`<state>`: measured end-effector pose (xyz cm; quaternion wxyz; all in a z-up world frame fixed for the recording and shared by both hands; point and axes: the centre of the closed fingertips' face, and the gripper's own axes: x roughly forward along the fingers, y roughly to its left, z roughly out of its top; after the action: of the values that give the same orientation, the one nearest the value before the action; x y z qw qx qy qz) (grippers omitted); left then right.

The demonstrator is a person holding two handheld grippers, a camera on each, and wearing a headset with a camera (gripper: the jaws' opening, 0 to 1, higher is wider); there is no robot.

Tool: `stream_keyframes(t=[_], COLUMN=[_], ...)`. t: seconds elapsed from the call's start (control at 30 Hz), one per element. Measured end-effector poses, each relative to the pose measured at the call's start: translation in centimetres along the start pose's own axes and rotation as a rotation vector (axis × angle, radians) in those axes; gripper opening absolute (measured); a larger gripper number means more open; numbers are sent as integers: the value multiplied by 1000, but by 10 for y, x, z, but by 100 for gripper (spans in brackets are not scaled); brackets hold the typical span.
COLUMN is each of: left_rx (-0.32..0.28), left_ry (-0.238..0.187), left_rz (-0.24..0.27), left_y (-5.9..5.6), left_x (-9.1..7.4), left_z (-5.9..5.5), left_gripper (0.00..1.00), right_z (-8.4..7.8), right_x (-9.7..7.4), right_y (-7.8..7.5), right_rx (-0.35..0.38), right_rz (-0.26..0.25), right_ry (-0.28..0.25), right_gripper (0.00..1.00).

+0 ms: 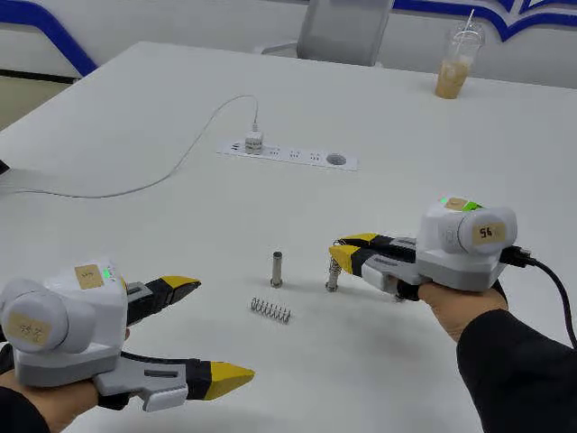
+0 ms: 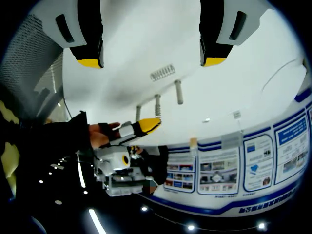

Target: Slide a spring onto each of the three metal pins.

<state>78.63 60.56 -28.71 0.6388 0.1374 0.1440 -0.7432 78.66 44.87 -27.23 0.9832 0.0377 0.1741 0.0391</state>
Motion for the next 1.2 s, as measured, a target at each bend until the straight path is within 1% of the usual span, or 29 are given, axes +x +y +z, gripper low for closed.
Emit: stream_keyframes(t=[0.27,0.53,0.73,1.2], left_rx=[1,-2,-3,-5], left_ry=[0,0,0,-3], left_rz=[-2,-1,-2,0], left_y=[0,0,0,0], left_x=[0,0,0,0], left_z=[0,-1,-1,-1], left_gripper=[82,83,82,83], right_z=[-6,-16,-26,-30], right_x=[3,6,9,8], right_y=[1,1,1,-1], right_rx=[-12,-38,-63,-53], right_rz=[-3,-11,-21,-25], right_ry=[29,78,128,147], right_gripper=[12,12,12,13])
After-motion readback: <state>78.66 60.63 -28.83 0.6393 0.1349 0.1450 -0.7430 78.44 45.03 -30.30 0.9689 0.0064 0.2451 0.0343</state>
